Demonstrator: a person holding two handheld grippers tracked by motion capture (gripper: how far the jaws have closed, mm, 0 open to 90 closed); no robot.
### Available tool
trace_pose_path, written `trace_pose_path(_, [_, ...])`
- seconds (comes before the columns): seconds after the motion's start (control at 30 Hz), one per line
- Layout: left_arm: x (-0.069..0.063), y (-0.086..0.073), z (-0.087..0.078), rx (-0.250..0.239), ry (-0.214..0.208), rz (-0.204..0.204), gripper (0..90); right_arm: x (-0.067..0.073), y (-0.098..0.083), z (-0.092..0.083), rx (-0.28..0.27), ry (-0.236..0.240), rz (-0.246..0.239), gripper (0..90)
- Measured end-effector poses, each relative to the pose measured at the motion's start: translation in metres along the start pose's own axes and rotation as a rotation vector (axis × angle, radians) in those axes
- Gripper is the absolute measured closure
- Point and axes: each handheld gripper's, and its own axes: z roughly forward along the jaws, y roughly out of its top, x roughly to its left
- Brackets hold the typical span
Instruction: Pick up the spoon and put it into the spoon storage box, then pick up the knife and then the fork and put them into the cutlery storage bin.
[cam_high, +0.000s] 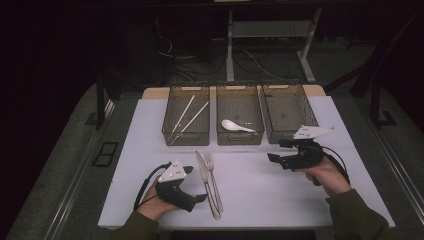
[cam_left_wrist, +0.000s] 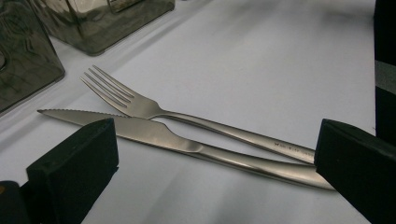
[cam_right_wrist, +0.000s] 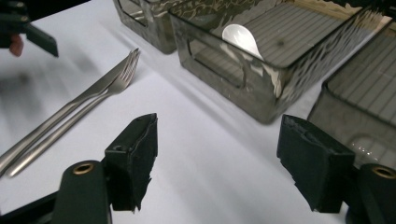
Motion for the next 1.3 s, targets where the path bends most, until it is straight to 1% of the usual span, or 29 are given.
trace_pose_path(0.07, [0.000, 0.000, 0.000, 0.000, 0.001, -0.001, 0.0, 0.001, -0.008, -0.005, -0.010, -0.004, -0.005, 28.0])
trace_pose_path(0.27, [0.000, 0.000, 0.000, 0.001, 0.003, -0.001, 0.0, 0.001, -0.028, -0.014, -0.009, 0.000, -0.007, 25.0])
trace_pose_path(0.63, [0.000, 0.000, -0.001, 0.005, 0.007, -0.005, 0.3, 0.005, -0.059, -0.030, -0.029, 0.001, 0.020, 23.4])
trace_pose_path(0.7, [-0.001, 0.000, -0.002, -0.001, 0.013, -0.006, 3.6, 0.005, -0.065, -0.032, -0.035, -0.001, 0.030, 23.2])
trace_pose_path(0.77, [0.001, 0.001, -0.003, 0.009, 0.019, 0.002, 5.1, 0.004, -0.070, -0.035, -0.035, -0.007, 0.042, 22.7])
trace_pose_path(0.83, [0.001, 0.001, -0.003, 0.009, 0.023, -0.002, 7.0, 0.004, -0.075, -0.036, -0.036, -0.009, 0.050, 22.3])
trace_pose_path(0.87, [0.001, 0.001, -0.003, 0.005, 0.022, -0.005, 8.6, 0.004, -0.076, -0.037, -0.034, -0.013, 0.046, 22.1])
trace_pose_path(0.9, [0.001, 0.001, -0.004, 0.009, 0.021, 0.000, 11.5, 0.003, -0.078, -0.038, -0.033, -0.018, 0.041, 22.0])
trace_pose_path(0.93, [0.000, 0.002, -0.004, 0.011, 0.022, -0.001, 14.3, 0.003, -0.079, -0.038, -0.034, -0.023, 0.045, 22.0])
trace_pose_path(0.97, [0.000, 0.002, -0.004, 0.019, 0.021, -0.001, 14.7, 0.002, -0.080, -0.038, -0.034, -0.024, 0.056, 22.0])
trace_pose_path(1.0, [-0.001, 0.003, -0.004, 0.022, 0.015, -0.003, 17.2, 0.001, -0.080, -0.037, -0.032, -0.026, 0.062, 22.0])
trace_pose_path(1.1, [-0.003, 0.004, -0.003, 0.027, 0.003, -0.005, 30.0, 0.002, -0.080, -0.035, -0.025, -0.027, 0.052, 22.0])
trace_pose_path(1.17, [-0.004, 0.005, -0.003, 0.027, -0.018, -0.003, 40.6, 0.003, -0.080, -0.034, -0.022, -0.026, 0.047, 22.0])
trace_pose_path(1.2, [-0.005, 0.006, -0.002, 0.029, -0.028, 0.001, 47.2, 0.003, -0.080, -0.033, -0.017, -0.025, 0.045, 22.0])
trace_pose_path(1.23, [-0.006, 0.007, -0.002, 0.031, -0.033, 0.012, 53.0, 0.003, -0.080, -0.033, -0.016, -0.027, 0.042, 22.0])
trace_pose_path(1.3, [-0.008, 0.008, -0.001, 0.038, -0.046, 0.007, 62.2, 0.004, -0.080, -0.033, -0.016, -0.027, 0.042, 22.0])
